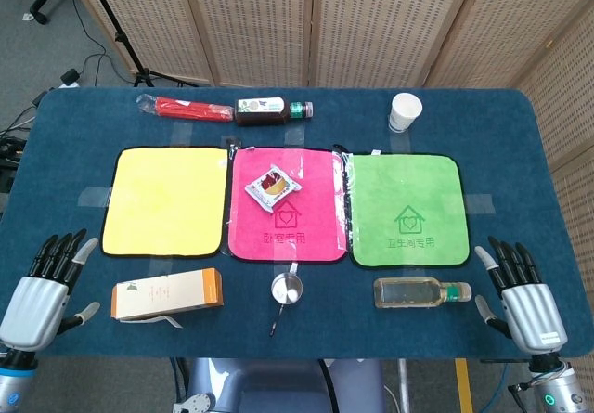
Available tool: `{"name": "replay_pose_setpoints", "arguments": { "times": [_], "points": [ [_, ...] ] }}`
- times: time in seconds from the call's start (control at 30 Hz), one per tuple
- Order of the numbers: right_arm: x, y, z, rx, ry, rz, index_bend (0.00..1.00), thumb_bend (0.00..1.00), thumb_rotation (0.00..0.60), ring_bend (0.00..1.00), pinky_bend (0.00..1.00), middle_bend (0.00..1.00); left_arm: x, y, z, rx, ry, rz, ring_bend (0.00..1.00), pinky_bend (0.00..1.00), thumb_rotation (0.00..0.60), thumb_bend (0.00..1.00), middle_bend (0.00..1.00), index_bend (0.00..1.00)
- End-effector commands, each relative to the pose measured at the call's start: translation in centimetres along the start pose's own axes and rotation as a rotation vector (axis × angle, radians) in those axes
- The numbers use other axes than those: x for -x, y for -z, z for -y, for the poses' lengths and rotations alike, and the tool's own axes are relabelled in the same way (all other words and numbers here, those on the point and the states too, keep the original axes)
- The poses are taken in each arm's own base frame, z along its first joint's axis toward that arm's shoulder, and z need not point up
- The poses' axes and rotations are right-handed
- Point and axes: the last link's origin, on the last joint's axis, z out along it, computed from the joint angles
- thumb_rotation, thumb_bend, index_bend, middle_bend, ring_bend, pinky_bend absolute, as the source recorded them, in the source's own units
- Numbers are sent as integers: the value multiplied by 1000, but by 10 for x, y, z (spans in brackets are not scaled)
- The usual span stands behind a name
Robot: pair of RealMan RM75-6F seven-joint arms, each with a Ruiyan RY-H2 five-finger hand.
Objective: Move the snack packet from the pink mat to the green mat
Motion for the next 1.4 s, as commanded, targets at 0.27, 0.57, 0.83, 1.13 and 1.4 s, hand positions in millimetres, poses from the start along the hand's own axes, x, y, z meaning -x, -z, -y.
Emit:
{"name": "replay_pose_setpoints", "arguments": {
  "times": [0.27, 0.57, 0.83, 1.13, 1.4],
  "points": [
    [4, -5, 0, 0, 20, 6, 87, 434, 600, 0, 0, 0, 3, -4, 1, -2, 7, 10, 0, 0, 600, 122, 0, 0],
    [8, -19, 9, -18, 47, 7, 87, 438, 600, 0, 0, 0, 6, -8, 4, -23, 12, 31, 0, 0, 600, 123, 0, 0],
    [-10, -57, 44, -139, 186, -39, 87, 460, 600, 0, 0, 0, 4, -9, 6, -31, 23, 14, 0, 0, 600, 123, 0, 0],
    [-27, -156, 132, -246, 427, -57, 87, 466, 600, 0, 0, 0, 7, -13, 10, -46, 27, 26, 0, 0, 600, 123, 0, 0],
    [-16, -206, 183, -313, 582, -91, 87, 466, 600, 0, 0, 0, 8, -16, 14, -63, 32, 30, 0, 0, 600, 124, 0, 0]
  ]
}}
